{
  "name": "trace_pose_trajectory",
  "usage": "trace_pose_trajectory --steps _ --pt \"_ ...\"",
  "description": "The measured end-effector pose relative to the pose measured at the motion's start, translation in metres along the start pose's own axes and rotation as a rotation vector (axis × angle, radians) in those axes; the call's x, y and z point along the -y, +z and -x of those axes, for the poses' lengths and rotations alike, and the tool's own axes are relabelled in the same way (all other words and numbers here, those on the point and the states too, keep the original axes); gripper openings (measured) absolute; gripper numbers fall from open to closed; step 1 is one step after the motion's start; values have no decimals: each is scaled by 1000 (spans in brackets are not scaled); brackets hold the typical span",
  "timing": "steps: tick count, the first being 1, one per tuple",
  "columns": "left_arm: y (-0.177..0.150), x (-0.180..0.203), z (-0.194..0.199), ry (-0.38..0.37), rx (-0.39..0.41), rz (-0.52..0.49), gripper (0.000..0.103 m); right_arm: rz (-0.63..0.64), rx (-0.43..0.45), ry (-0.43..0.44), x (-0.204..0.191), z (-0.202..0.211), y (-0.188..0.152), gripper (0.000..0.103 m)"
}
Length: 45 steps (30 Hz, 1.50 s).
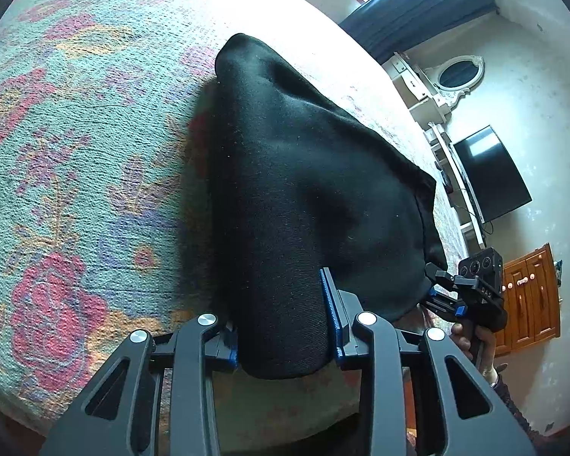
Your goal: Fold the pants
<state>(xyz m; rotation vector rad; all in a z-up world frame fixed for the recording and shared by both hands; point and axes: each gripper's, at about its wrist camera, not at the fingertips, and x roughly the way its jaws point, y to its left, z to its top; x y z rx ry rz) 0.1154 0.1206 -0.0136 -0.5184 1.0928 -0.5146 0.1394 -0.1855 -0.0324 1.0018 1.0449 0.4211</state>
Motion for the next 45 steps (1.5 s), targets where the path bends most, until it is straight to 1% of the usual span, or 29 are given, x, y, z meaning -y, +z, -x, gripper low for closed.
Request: trace_pose_trajectory --steps 13,30,34,35,36,37,38,39,40,41,42,43,45 --pt "1 1 3 12 -1 -9 33 0 3 8 4 7 3 38" --pt "-3 -13 12 -27 -24 1 32 9 -29 10 -1 17 -4 36" --pt "0 -16 11 -44 -25 -15 33 9 -40 9 -1 17 -5 36" --pt "1 -18 12 -63 -21 -22 36 7 -40 10 0 16 -4 38" --pt "2 -22 12 -92 -16 -22 39 3 -39 3 3 15 -4 43" --pt "4 -27 14 -120 -12 -11 40 -3 -43 -10 4 15 -2 45" --pt "5 -33 16 -146 -6 9 42 -10 -49 -11 5 14 -1 50" --pt "5 -39 19 -166 -3 22 42 -15 -52 -1 6 15 0 52" --pt "5 -43 21 -180 -1 26 43 -10 -46 -6 6 17 2 59" --pt "7 -47 23 -186 -1 26 44 5 -29 -24 4 22 6 68" --pt "9 -49 26 -191 4 21 44 25 -8 -43 1 26 10 73" --pt "13 -51 27 -191 9 13 44 39 10 -48 -1 29 17 74" --pt "23 -52 25 -179 12 -7 45 40 33 -25 0 31 33 78"
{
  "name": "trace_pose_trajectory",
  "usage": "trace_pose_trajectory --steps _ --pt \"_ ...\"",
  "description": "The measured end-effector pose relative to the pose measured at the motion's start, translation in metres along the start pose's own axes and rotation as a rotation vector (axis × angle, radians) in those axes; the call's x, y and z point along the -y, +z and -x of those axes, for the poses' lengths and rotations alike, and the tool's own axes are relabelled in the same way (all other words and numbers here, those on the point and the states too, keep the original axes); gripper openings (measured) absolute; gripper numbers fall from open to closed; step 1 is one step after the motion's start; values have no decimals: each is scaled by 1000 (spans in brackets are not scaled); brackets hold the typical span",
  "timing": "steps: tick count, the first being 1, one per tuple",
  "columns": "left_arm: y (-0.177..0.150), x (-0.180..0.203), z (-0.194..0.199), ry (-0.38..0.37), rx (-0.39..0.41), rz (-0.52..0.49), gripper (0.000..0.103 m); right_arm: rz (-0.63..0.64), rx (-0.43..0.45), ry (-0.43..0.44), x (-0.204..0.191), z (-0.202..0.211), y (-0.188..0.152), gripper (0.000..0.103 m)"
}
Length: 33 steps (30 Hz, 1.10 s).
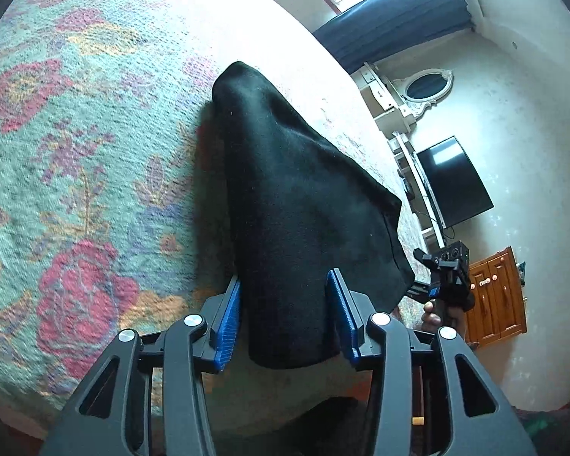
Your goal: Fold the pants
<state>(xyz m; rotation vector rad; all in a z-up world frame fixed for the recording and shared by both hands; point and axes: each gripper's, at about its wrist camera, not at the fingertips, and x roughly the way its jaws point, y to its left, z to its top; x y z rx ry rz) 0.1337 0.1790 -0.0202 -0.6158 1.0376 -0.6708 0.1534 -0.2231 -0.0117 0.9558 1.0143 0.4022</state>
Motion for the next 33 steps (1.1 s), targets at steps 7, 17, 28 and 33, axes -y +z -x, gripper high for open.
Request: trace_pose_trajectory --steps 7,17,28,33 --pt "17 0 0 -272 -49 -26 64 7 19 11 4 -36 55 78" --pt "3 -44 57 -193 84 39 66 -13 -13 29 8 -68 80 41" --pt "69 -30 -34 -182 12 111 67 -35 5 62 28 -59 77 34" --pt "87 -28 -65 -96 1 92 60 -34 9 69 28 -59 76 34"
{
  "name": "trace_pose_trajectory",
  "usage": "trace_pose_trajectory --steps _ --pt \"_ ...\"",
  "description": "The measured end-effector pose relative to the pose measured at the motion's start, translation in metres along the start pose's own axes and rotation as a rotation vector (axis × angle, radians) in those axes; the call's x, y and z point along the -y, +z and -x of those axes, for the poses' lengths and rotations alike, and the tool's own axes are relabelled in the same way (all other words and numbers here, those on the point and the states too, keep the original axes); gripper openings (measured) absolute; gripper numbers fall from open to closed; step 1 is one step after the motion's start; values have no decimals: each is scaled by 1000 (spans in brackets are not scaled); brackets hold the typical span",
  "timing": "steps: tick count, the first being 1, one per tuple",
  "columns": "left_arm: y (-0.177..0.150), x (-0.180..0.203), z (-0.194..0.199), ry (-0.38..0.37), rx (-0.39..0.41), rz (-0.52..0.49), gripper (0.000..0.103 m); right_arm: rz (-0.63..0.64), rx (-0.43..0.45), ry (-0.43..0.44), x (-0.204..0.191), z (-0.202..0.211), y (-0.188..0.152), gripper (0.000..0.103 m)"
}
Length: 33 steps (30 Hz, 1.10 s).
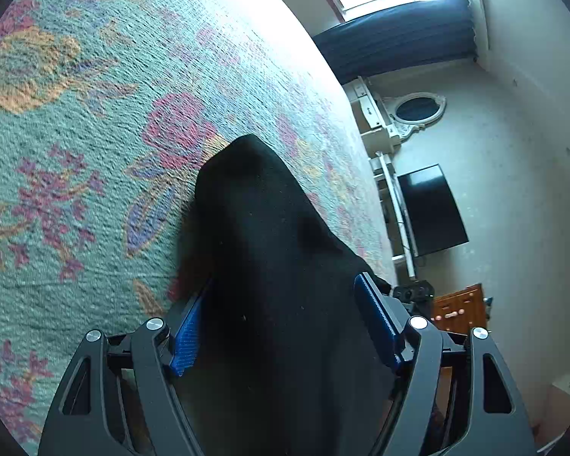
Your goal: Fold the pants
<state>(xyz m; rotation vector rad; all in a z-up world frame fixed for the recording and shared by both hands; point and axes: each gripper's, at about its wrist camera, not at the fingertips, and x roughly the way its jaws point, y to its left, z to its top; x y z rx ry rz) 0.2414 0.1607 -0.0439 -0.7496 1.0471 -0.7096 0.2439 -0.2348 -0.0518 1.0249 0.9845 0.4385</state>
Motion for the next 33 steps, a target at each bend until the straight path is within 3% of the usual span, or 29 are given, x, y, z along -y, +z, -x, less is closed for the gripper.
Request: trace_pose_trajectory --steps 2,3,14,15,33 --pt "-1 9 -12 127 -19 -85 38 -1 2 3 1 0 0 34" --pt "-4 12 -15 156 -16 -107 36 -1 2 4 2 0 0 34" --pt "-7 10 -5 179 10 -142 30 27 36 -3 0 2 -2 32" --pt "7 10 -14 182 11 -144 30 25 37 -2 0 2 -2 32" --pt "21 24 -27 230 50 -180 23 83 107 -33 -18 -1 8 30"
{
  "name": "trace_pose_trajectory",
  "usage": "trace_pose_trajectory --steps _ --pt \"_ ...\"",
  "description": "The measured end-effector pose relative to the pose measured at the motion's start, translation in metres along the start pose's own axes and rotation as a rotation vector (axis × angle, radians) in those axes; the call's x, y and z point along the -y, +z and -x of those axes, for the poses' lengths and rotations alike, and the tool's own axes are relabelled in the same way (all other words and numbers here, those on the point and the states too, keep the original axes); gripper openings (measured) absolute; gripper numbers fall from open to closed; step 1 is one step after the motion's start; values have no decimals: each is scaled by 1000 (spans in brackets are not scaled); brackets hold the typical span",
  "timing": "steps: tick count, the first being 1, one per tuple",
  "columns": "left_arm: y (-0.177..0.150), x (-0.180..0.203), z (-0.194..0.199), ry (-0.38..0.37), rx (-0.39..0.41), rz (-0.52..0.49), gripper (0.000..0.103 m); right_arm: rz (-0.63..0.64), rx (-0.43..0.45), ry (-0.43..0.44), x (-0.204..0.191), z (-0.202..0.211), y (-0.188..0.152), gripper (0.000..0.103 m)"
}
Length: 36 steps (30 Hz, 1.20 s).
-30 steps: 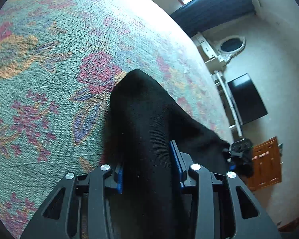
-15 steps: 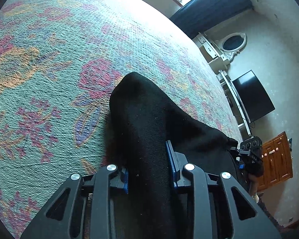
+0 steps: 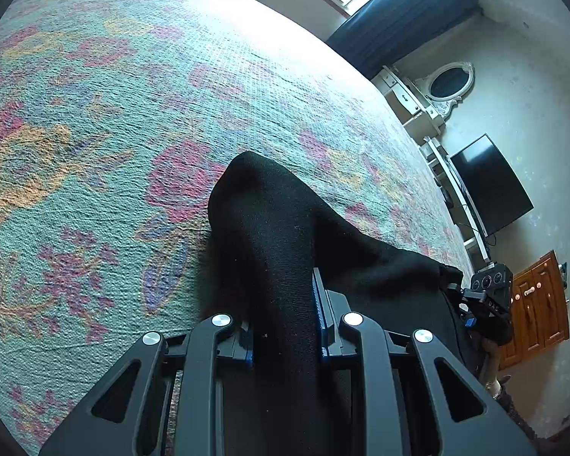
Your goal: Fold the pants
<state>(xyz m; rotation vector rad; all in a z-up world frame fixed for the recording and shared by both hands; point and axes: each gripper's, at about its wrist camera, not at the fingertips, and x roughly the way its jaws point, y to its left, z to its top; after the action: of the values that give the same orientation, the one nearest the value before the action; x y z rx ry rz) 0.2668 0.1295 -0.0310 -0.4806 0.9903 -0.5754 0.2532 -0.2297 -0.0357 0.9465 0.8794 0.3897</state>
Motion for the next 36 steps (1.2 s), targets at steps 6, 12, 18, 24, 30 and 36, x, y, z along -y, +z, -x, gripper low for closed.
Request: trace_pose_trajectory --steps 6,12,18,24,30,36 --pt "-8 -13 -5 -37 -10 44 28 -63 -11 55 18 -3 2 32" --pt "-31 -30 23 -203 -54 145 53 -104 -64 109 23 14 -5 52" --pt "-69 -29 53 -225 -40 137 60 -137 -117 141 26 40 -35 62" --pt "-73 -24 44 -154 -39 112 36 -124 -152 83 27 42 -55 27" --pt "-78 -25 53 -198 -58 154 60 -139 -159 107 25 52 -62 45" --pt "-87 -7 52 -148 -66 55 66 -123 -195 97 18 64 -77 52"
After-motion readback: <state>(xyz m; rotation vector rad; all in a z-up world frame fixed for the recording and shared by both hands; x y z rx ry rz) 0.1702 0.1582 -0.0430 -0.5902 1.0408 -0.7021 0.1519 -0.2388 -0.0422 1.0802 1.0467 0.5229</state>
